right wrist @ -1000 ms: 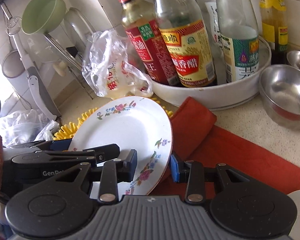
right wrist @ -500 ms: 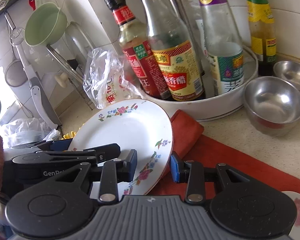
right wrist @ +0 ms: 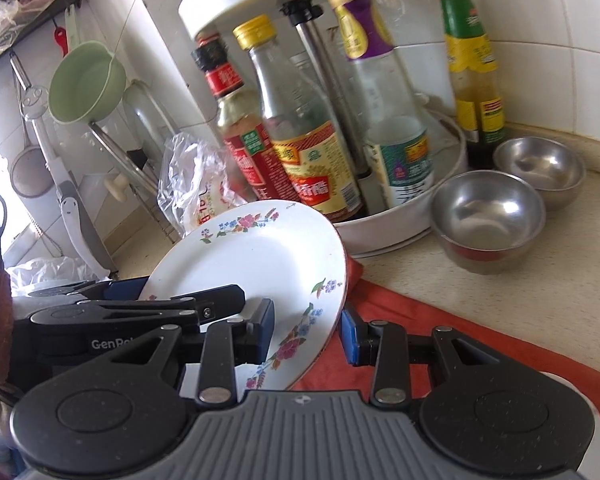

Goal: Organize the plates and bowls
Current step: 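Carry the floral-rimmed plate over the red cloth and lower it onto the stacked plates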

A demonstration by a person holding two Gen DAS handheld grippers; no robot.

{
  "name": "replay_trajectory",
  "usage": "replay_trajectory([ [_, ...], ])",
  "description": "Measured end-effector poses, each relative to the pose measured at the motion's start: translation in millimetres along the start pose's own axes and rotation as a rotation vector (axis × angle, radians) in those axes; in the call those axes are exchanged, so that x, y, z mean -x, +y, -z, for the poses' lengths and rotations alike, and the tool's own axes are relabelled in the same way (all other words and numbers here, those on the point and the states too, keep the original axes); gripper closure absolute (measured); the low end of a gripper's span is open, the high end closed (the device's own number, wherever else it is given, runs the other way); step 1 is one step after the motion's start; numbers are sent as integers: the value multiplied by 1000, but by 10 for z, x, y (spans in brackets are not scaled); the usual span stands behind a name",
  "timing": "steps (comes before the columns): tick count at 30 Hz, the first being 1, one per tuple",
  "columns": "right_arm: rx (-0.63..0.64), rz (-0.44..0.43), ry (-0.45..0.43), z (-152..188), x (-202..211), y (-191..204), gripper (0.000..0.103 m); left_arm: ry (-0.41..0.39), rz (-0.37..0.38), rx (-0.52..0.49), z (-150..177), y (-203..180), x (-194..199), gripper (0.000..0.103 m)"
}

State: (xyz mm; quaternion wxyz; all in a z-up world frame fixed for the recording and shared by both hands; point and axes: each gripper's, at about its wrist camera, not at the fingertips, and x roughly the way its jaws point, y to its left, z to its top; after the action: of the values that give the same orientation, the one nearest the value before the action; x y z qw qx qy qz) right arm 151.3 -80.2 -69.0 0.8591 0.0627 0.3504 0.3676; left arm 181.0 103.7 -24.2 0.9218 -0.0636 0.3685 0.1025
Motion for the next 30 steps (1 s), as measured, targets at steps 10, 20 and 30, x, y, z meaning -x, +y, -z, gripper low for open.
replay_trajectory([
  [10,-56,62,-50,135,443,-269,68,-10,70,-68,37,-442,60,3],
  [20,-113,128,-93,286,868,-580,68,-14,138,-143,99,-936,94,3],
  [30,-160,170,-118,455,1222,-865,68,-11,186,-196,198,-1360,113,2],
])
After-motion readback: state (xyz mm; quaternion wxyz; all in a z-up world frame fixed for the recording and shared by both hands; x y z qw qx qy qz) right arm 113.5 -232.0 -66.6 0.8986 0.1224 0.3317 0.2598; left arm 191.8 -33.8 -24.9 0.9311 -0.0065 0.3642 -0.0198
